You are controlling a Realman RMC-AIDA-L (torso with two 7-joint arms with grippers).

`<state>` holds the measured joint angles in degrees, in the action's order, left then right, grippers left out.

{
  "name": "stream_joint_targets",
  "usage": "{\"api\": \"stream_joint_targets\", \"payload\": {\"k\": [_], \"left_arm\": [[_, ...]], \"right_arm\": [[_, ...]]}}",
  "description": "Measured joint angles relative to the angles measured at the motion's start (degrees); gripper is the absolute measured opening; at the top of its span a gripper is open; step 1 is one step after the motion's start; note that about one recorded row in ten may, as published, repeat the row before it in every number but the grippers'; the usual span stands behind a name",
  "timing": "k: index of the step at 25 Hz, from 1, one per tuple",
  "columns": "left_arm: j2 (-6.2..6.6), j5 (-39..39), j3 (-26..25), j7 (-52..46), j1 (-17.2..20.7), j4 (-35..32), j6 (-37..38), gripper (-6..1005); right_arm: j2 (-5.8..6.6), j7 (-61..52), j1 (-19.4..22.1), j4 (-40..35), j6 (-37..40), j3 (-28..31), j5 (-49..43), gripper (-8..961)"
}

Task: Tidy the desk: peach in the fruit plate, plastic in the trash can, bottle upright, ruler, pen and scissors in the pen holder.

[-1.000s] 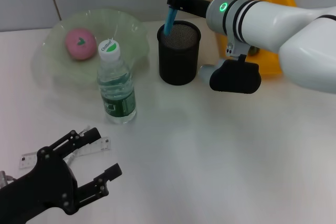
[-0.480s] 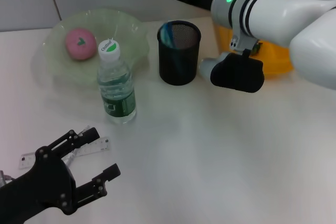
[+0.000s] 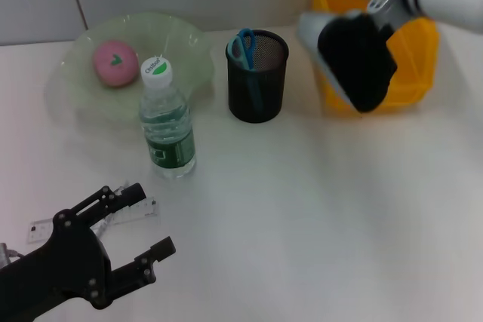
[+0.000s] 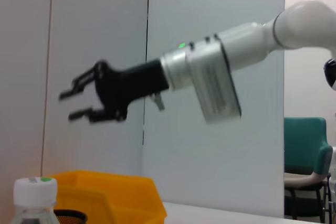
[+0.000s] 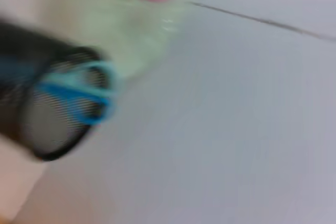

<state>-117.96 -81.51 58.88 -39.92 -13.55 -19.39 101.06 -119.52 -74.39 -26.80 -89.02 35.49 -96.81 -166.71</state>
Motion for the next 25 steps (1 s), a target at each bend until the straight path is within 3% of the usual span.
{"api": "stream_joint_targets", "payload": {"k": [2,6,7,8,11,13,14,16,17,18,21,22,23,25], "left_arm": [[0.05,-0.04,-0.06,0.63,-0.11,-0.13,-0.17,790],[0.05,0.02,-0.55,2.08,0.23,-1.56,0.16,790],[0.05,0.10,-0.64,2.20,0.39,-1.90,0.31,790],[0.05,0.18,-0.76,2.24,0.51,-2.23,0.41,790],[0.07,0.36,-1.95,2.26,1.58,-4.16,0.80,790],[0.07,0.35,-2.81,2.28,1.92,-4.60,0.85,790],[0.07,0.35,-2.81,2.28,1.92,-4.60,0.85,790],[0.28,0.30,-6.47,2.33,2.56,-4.99,1.28,790],[0.52,0.27,-8.27,2.33,2.70,-4.94,1.32,790],[0.52,0.27,-8.27,2.33,2.70,-4.94,1.32,790],[1.01,0.11,-10.45,2.22,2.69,-4.86,1.15,790],[1.65,0.14,-11.27,1.86,2.40,-5.04,1.32,790],[1.65,0.14,-11.27,1.86,2.40,-5.04,1.32,790],[2.47,0.11,-11.45,1.58,1.90,-5.11,1.43,790]], "right_arm": [[0.06,-9.99,3.64,-6.39,-0.15,1.10,2.65,371],[0.01,-16.34,8.36,-13.26,-0.89,2.75,10.04,380],[-0.21,-20.55,11.62,-17.75,-1.10,4.75,16.56,382],[-0.21,-20.55,11.62,-17.75,-1.10,4.75,16.56,385],[-0.26,-29.18,15.84,-22.83,-1.43,9.36,27.77,392],[0.11,-35.07,19.91,-23.65,-1.01,15.38,44.39,397],[0.11,-35.07,19.91,-23.65,-1.01,15.38,44.39,399],[0.19,-33.85,23.16,-21.33,1.62,19.50,59.46,404],[0.19,-29.33,25.76,-17.66,6.99,22.91,73.19,406],[0.19,-29.33,25.76,-17.66,6.99,22.91,73.19,408],[0.26,-17.34,28.13,-4.45,25.54,29.07,97.14,415],[0.25,-9.91,28.65,6.32,39.64,31.92,109.14,418],[0.25,-9.91,28.65,6.32,39.64,31.92,109.14,420],[0.30,-5.19,28.34,17.99,53.00,34.87,117.73,425]]}}
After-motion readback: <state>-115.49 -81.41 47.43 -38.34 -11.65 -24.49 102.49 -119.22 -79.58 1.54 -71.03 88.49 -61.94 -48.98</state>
